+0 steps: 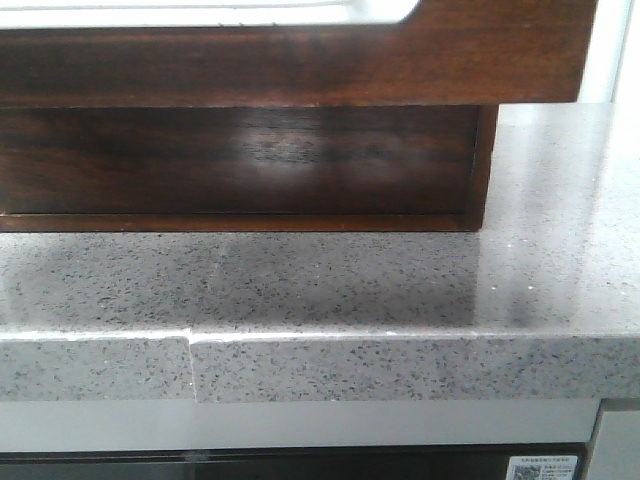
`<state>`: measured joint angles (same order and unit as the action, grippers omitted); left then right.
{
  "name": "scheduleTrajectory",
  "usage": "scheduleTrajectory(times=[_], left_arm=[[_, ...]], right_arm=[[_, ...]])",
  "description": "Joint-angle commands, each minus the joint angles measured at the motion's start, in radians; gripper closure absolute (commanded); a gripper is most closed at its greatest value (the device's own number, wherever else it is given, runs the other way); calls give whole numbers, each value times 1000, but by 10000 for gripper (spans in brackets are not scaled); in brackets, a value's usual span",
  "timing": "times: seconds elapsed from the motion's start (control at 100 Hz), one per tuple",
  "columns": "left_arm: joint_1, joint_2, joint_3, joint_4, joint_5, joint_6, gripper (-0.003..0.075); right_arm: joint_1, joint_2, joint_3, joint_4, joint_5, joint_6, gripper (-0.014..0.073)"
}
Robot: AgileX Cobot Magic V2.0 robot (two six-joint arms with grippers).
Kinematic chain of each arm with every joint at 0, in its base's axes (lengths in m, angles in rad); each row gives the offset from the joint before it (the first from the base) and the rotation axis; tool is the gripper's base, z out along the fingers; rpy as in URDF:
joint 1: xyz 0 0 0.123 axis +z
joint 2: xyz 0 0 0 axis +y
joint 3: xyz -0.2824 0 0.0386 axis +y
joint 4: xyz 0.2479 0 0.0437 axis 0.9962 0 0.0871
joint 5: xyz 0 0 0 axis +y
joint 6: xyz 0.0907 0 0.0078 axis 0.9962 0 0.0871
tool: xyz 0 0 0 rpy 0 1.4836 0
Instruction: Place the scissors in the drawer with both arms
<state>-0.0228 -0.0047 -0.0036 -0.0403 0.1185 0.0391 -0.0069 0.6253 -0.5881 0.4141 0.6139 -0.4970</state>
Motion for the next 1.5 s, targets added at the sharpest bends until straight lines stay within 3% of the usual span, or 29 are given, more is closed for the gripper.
scheduleTrajectory(times=[0.0, 0.37, 0.46, 0.67, 0.86, 0.99, 1.41, 1.49], left_arm=[[3, -31, 35, -1, -74, -12, 741], [3, -31, 35, -1, -74, -12, 741], [3, -31, 35, -1, -74, -12, 741], [3, -31, 35, -1, -74, -12, 741], [3, -31, 35, -1, -74, -12, 741], [3, -31, 35, -1, -74, -12, 741], [3, -31, 35, -1, -74, -12, 741], [3, -31, 35, -1, -74, -12, 741]], right_arm=[[-7, 1, -26, 23, -60, -1, 662], [-7, -8, -23, 23, -62, -1, 662], [-11, -71, 22, 23, -118, -1, 662], [-18, -335, 314, 20, -495, -1, 662], [-18, -586, 528, 20, -577, -1, 662], [-18, -656, 611, 20, -608, -1, 662], [-18, -656, 614, 23, -666, 1, 662], [-18, -656, 614, -84, -682, 115, 662]])
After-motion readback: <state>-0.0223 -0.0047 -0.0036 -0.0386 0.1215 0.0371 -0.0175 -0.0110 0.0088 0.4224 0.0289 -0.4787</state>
